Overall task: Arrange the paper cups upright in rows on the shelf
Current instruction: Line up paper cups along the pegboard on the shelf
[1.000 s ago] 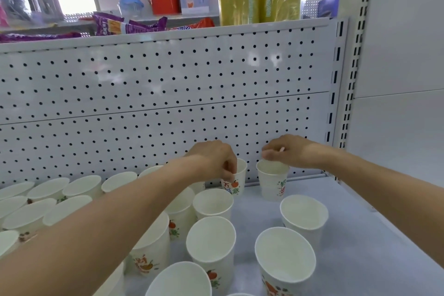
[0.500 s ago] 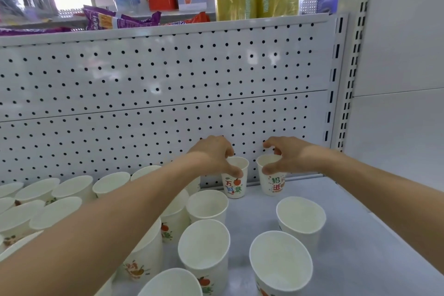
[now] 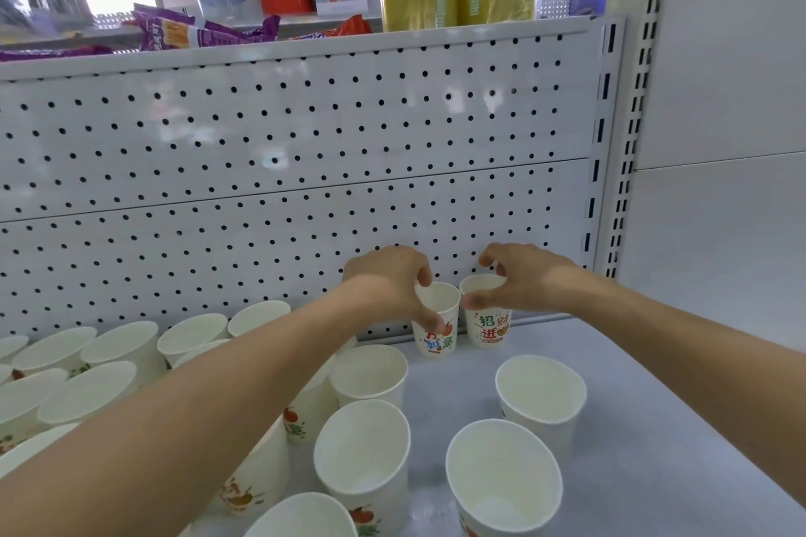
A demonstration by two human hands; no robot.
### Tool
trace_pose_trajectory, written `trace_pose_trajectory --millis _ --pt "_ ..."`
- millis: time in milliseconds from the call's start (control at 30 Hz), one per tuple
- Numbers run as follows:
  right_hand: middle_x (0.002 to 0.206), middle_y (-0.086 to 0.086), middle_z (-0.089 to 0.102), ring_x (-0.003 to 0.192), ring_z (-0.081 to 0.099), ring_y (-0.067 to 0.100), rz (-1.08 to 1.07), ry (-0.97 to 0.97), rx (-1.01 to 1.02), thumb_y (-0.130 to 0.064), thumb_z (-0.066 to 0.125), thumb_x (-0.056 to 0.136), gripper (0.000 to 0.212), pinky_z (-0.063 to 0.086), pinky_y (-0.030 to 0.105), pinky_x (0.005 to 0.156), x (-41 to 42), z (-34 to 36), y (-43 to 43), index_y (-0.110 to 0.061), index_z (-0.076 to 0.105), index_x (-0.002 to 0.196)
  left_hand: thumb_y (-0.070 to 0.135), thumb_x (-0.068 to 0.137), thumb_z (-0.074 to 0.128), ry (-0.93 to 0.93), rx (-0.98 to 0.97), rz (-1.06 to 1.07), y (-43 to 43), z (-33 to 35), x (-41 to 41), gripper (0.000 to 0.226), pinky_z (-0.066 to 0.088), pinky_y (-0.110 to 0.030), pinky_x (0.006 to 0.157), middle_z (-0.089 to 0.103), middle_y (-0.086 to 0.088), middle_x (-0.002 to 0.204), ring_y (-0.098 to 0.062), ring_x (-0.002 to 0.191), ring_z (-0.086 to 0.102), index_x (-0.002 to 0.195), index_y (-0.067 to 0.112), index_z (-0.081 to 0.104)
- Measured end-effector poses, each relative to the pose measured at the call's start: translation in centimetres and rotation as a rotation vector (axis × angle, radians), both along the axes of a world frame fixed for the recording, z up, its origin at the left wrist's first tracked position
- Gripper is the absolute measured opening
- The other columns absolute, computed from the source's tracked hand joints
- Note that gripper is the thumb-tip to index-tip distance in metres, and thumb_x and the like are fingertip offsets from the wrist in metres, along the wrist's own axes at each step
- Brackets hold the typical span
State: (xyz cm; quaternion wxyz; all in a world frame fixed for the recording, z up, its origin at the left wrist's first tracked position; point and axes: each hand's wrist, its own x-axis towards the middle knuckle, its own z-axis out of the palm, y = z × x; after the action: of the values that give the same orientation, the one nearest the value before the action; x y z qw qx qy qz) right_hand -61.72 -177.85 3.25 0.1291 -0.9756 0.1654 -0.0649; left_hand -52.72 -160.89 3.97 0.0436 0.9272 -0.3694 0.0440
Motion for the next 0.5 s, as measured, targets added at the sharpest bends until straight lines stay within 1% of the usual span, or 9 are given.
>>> trace_pose_trajectory --millis 67,133,233,300,400,500 --pt "0.134 -0.007 0.051 0.113 0.051 0.015 0.013 -0.009 0.038 -0.066 0.066 0.074 0.076 0.045 0.033 0.09 -0.2 0.03 -0.07 -0.03 0.042 0.137 0.064 0.062 0.078 0.044 -0.009 0.005 0.2 0.08 -0.03 0.07 0.047 -0.034 0.086 0.056 0.012 0.119 -0.012 0.106 0.053 0.12 0.032 0.055" --pt "0.132 -0.007 0.052 0.11 0.052 0.014 0.018 -0.018 0.066 -0.063 0.067 0.076 0.074 0.046 0.034 0.092 -0.34 0.08 -0.17 -0.03 0.042 0.138 0.064 0.063 0.077 0.143 -0.09 0.013 0.32 0.3 -0.11 0.072 0.049 -0.035 0.09 0.057 0.01 0.12 -0.013 0.106 0.055 0.122 0.028 0.057" --pt "0.132 -0.004 0.053 0.108 0.053 0.015 0.025 -0.019 0.073 -0.057 0.068 0.078 0.072 0.047 0.036 0.093 -0.14 -0.06 -0.39 -0.028 0.042 0.138 0.053 0.066 0.081 0.214 -0.162 0.021 0.24 0.33 0.12 0.069 0.05 -0.034 0.091 0.06 0.006 0.121 -0.015 0.106 0.058 0.123 0.022 0.059" --pt "0.131 -0.003 0.054 0.107 0.053 0.015 0.027 -0.026 0.078 -0.055 0.069 0.079 0.071 0.048 0.035 0.093 -0.03 -0.2 -0.47 -0.027 0.043 0.138 0.05 0.066 0.082 0.209 -0.158 0.025 -0.02 0.07 0.31 0.065 0.05 -0.032 0.089 0.061 0.006 0.119 -0.014 0.104 0.057 0.121 0.022 0.059" --pt "0.13 -0.002 0.054 0.107 0.053 0.016 0.025 -0.042 0.089 -0.054 0.069 0.079 0.07 0.048 0.035 0.093 0.06 -0.33 -0.4 -0.025 0.044 0.138 0.051 0.066 0.083 0.169 -0.156 0.027 -0.39 -0.33 0.65 0.063 0.046 -0.028 0.083 0.06 0.006 0.115 -0.014 0.101 0.055 0.117 0.023 0.058" --pt "0.13 -0.003 0.054 0.107 0.053 0.015 0.025 -0.045 0.088 -0.055 0.068 0.079 0.07 0.048 0.035 0.092 0.08 -0.44 -0.3 -0.026 0.044 0.137 0.053 0.067 0.081 0.143 -0.149 0.025 -0.49 -0.41 0.42 0.063 0.048 -0.031 0.086 0.06 0.006 0.114 -0.014 0.101 0.055 0.117 0.023 0.057"
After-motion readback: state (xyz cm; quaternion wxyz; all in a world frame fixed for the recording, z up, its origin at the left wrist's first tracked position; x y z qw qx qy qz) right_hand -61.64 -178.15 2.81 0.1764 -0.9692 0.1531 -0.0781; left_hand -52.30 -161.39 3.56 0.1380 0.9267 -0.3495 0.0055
